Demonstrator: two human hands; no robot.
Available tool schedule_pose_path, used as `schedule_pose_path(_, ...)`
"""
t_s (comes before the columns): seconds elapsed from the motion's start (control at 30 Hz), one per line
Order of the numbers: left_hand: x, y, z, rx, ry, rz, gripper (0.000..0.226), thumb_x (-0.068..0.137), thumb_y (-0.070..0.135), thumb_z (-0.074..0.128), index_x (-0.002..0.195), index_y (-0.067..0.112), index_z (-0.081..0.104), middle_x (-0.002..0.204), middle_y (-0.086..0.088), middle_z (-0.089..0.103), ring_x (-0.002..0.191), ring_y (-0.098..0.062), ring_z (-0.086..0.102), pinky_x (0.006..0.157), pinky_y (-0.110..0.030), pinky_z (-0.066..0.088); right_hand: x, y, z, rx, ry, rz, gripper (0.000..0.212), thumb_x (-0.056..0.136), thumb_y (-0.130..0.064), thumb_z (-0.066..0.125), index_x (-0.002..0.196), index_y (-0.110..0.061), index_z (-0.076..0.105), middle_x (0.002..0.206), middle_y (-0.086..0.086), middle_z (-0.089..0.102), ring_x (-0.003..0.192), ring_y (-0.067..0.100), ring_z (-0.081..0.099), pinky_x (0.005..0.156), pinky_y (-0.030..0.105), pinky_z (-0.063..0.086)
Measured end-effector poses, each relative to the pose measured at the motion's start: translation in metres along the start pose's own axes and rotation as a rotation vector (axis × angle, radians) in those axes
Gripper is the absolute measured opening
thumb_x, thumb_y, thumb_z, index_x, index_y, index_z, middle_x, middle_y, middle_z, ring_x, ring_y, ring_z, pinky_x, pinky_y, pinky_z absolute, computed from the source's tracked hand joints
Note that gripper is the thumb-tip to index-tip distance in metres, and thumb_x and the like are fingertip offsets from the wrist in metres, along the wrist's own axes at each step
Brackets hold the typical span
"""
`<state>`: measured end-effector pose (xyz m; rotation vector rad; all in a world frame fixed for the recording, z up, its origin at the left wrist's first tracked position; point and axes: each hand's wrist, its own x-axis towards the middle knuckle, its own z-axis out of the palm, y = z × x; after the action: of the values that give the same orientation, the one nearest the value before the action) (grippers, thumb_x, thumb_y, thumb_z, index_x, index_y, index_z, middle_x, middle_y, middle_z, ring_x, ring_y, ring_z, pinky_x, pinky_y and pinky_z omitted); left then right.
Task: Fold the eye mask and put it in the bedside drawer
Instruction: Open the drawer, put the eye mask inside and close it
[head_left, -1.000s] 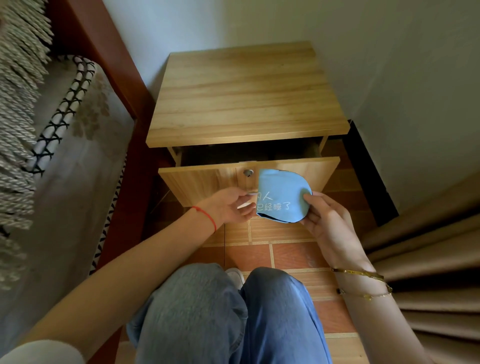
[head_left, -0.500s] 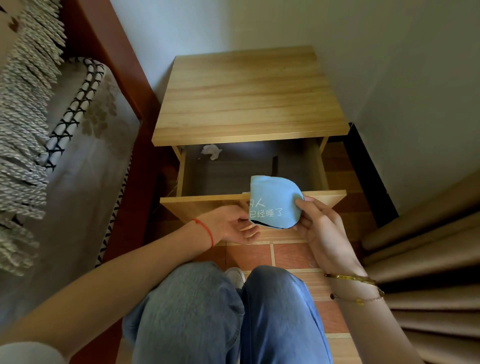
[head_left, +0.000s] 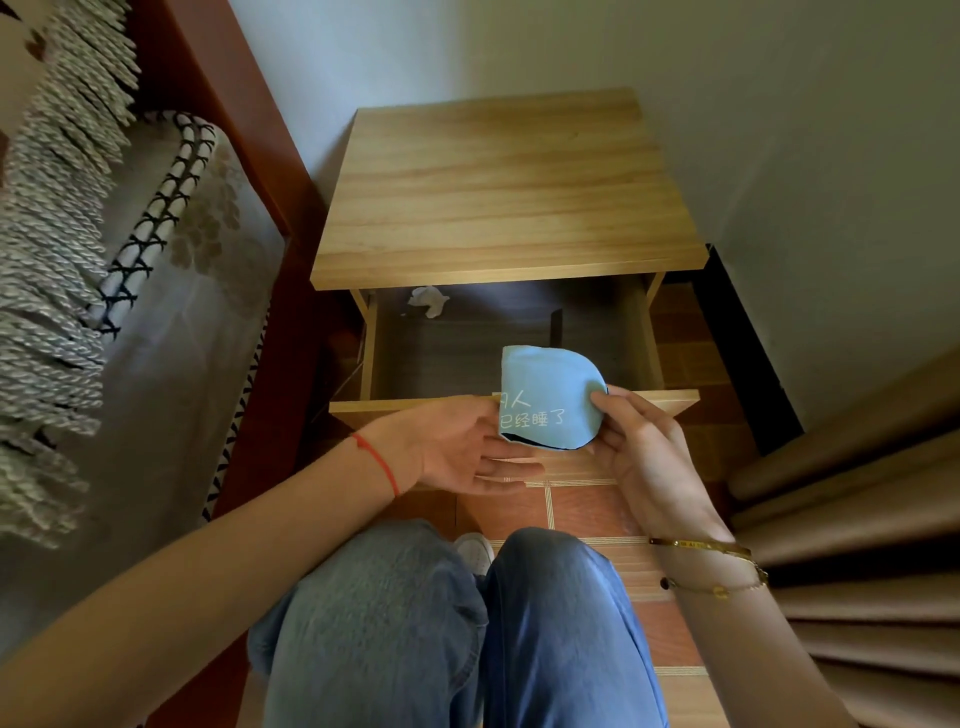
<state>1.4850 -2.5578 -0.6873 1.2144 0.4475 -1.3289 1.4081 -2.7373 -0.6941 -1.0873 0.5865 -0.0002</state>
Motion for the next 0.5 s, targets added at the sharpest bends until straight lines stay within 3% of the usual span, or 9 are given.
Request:
schedule_pose_path(0.13,-0.027,0.002,0.0,0.031,0.089,0.159,0.036,0.097,0.034,0.043,0.117,0.011,0.063,0.11,-0.011,0.073,0.101,-0.024,0.071,0.091,-0.038,0.053,0.002,-0.004,0.008,-0.005,-0.027,-0.01,0.025,0.09,-0.015,0.06,0.111,-0.002,0.063,0.112,0.019,0.069,0.104,0.027,0.068,0.076,0.03,0.056)
schedule_pose_path(0.23,-0.04,0.006,-0.001,0.091,0.18,0.338,0.031,0.095,0.036,0.05,0.112,0.014,0.063,0.104,-0.009,0.075,0.093,-0.021,0.073,0.084,-0.033,0.057,0.005,-0.006,0.015,0.022,-0.06,-0.016,0.024,0.09,-0.014,0.059,0.11,0.0,0.063,0.11,0.019,0.069,0.1,0.025,0.069,0.075,0.029,0.056)
schedule_pose_path(0.4,-0.043,0.017,-0.008,0.406,0.362,0.556,0.026,0.088,0.027,0.065,0.111,0.016,0.066,0.105,-0.004,0.073,0.095,-0.019,0.071,0.081,-0.025,0.058,0.014,-0.017,0.029,-0.027,-0.125,-0.045,0.021,0.091,-0.016,0.058,0.107,-0.003,0.064,0.104,0.015,0.07,0.091,0.02,0.071,0.067,0.023,0.055)
schedule_pose_path(0.5,-0.036,0.033,-0.015,0.507,0.433,0.652,0.021,0.085,0.03,0.068,0.104,0.02,0.069,0.097,0.002,0.073,0.085,-0.006,0.07,0.072,-0.017,0.056,0.029,-0.03,0.039,-0.133,-0.136,-0.08,0.022,0.092,-0.016,0.058,0.109,-0.003,0.063,0.106,0.016,0.069,0.095,0.023,0.07,0.067,0.023,0.056)
